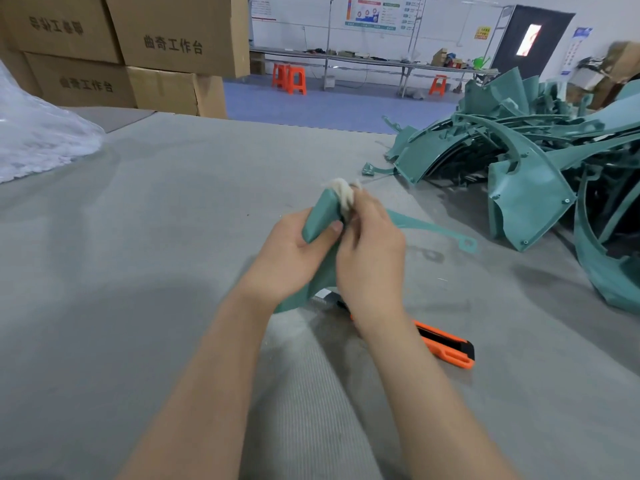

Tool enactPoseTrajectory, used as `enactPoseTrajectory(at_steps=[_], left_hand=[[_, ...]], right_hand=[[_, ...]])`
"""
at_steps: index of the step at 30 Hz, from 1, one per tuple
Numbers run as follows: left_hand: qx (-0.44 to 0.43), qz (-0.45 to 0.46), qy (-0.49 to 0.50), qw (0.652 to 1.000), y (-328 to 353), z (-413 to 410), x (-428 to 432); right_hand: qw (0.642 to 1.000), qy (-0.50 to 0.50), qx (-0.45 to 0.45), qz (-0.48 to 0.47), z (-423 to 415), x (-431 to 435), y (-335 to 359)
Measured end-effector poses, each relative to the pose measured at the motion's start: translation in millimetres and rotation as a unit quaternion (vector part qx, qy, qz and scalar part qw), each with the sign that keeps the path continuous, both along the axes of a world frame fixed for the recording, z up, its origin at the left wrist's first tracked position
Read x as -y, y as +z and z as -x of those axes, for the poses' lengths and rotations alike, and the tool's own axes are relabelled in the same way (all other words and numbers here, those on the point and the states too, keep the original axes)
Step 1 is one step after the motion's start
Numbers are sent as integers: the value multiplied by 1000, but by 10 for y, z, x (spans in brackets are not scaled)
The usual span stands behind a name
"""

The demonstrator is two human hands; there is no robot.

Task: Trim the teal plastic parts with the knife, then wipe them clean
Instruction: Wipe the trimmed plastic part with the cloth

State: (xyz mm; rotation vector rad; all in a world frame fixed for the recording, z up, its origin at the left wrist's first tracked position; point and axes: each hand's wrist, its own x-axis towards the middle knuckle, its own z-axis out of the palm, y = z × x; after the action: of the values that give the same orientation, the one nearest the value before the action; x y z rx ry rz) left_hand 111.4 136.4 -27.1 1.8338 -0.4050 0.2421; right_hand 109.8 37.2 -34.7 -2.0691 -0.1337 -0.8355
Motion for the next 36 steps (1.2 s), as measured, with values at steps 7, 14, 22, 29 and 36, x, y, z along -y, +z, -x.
enactPoseTrajectory(at_steps=[7,14,22,29,36], left_hand=[[-8,31,3,999,14,-9,-62],[12,31,43,999,42,30,-25],[14,-4,23,1000,79,70,-45],[68,30,-2,997,186,124,-176],[67,37,-22,997,186,130,-125]], right_hand=[[995,74,26,-56,94,-108,24],[998,47,36,-34,-61,31,-52],[992,-94,-75,33,-342,501,-238],[969,-178,-168,-15,-429,873,-392],[986,-145,-84,-26,-366,673,-235]])
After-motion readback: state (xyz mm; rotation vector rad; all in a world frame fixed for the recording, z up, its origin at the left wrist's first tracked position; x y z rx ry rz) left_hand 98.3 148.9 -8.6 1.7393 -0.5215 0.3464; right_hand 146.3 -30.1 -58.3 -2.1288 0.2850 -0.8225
